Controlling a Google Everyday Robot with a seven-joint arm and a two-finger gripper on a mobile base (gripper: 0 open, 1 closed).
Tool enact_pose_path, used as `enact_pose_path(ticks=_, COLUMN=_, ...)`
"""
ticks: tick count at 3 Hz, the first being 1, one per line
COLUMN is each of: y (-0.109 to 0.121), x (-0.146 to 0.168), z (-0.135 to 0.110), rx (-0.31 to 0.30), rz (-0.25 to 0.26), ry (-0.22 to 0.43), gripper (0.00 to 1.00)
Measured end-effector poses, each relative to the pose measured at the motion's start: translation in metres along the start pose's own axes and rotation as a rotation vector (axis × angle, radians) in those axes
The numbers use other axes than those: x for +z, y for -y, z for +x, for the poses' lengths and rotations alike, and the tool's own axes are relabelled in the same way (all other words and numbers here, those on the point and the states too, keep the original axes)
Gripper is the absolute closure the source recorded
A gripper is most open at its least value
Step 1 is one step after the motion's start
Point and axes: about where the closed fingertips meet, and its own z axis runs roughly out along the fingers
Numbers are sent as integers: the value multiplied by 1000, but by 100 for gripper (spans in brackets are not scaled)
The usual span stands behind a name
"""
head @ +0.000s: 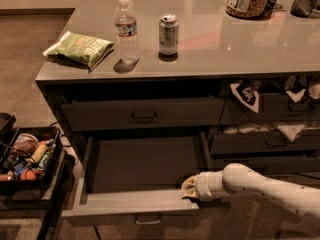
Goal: Open middle drawer
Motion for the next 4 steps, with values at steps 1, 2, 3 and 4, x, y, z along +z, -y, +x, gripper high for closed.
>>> enact_pose_path(ticks=1, y=-22, x=-8, z=-4, rx=12, rz=-14, ry=-8, gripper=100)
enact_pose_path(ticks=2, y=-48, x=-13, z=-9, rx=26, rz=-60, ry=-8, gripper=100)
enact_pose_path(ticks=3, y=-74, x=-22, z=-13, rx=50, rz=-97, ry=-6, gripper=100)
enact_pose_path(ticks=4, y=-74, x=-22, z=-13, rx=50, rz=-97, ry=-6, gripper=100)
